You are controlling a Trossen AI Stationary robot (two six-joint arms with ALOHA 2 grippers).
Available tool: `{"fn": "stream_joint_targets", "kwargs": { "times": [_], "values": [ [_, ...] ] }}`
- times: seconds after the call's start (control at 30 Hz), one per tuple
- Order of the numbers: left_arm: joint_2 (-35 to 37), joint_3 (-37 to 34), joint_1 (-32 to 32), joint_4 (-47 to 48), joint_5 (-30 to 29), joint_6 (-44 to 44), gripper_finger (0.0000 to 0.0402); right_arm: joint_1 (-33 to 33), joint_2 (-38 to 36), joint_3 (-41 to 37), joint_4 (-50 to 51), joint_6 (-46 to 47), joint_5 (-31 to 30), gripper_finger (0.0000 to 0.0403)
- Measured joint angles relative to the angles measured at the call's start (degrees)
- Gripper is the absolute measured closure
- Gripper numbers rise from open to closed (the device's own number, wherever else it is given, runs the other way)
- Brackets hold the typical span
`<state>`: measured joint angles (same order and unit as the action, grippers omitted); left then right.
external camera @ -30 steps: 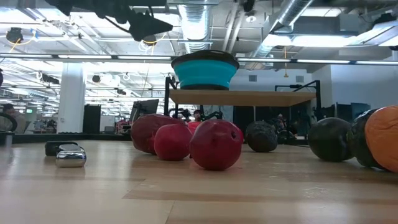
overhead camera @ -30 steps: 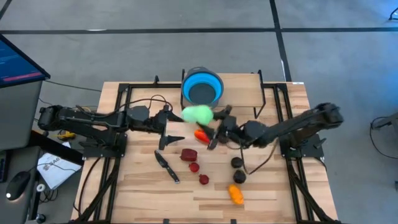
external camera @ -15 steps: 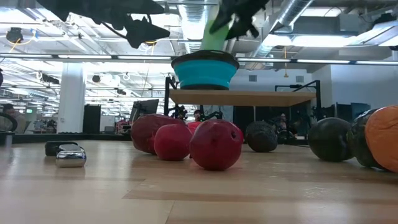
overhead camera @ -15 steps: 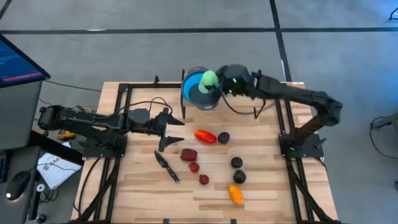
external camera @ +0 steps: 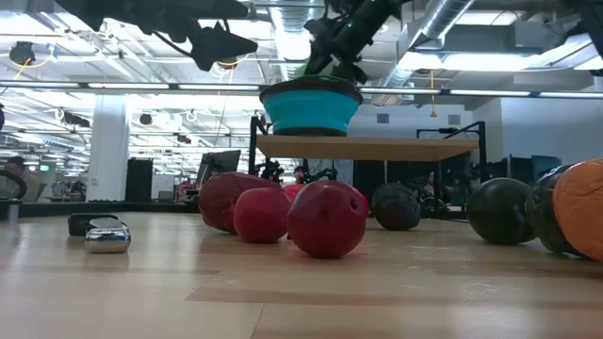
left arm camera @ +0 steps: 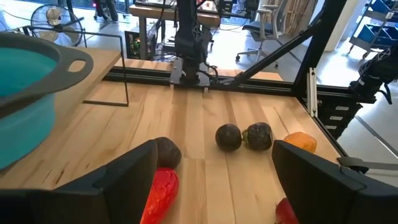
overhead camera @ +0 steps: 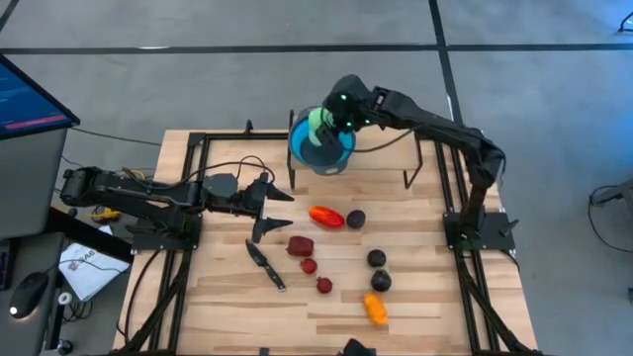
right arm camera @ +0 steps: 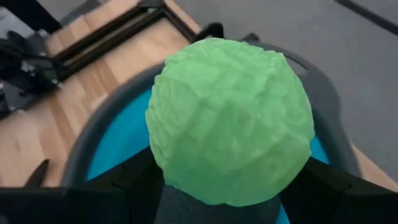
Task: Pick & Place Fruit
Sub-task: Put the green cabbage into the blue strainer bowl on the shelf
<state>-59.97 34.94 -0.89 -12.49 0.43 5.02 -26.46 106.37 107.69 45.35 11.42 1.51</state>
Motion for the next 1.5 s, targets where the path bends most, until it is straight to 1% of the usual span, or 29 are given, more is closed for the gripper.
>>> {"fn": "stream_joint_targets", "kwargs": {
  "times": [0.13, 0.37, 0.53, 0.7, 1.23, 1.33, 1.5],
  "values": [
    [0.0, 0.0, -0.02, -0.15, 0.0, 0.0, 0.0092, -0.45, 2.25, 0.88, 1.39, -0.85, 0.19, 0.0138],
    [0.0, 0.0, -0.69, -0.56, 0.02, 0.0, 0.0092, -0.69, 2.64, 0.97, 1.42, -3.03, 0.23, 0.0137],
    [0.0, 0.0, -0.74, -0.94, 0.0, 0.0, 0.0092, -0.72, 2.58, 0.97, 1.35, -3.98, 3.37, 0.0137],
    [0.0, 0.0, -0.72, -0.98, 0.02, 0.02, 0.0092, -0.68, 2.55, 0.97, 1.25, -4.58, 4.52, 0.0136],
    [0.0, 0.0, -0.72, -1.46, 0.02, 0.04, 0.0092, -0.86, 3.66, 0.74, 0.95, -6.01, 4.62, 0.0136],
    [0.0, 0.0, -0.72, -1.46, 0.02, 0.02, 0.0092, -1.0, 3.58, 0.75, 0.48, -5.99, 4.63, 0.0122],
    [0.01, 0.0, -0.72, -1.51, 0.02, 0.02, 0.0092, -1.53, 3.6, 0.75, -0.75, -4.87, 4.6, 0.007]
  ]
}}
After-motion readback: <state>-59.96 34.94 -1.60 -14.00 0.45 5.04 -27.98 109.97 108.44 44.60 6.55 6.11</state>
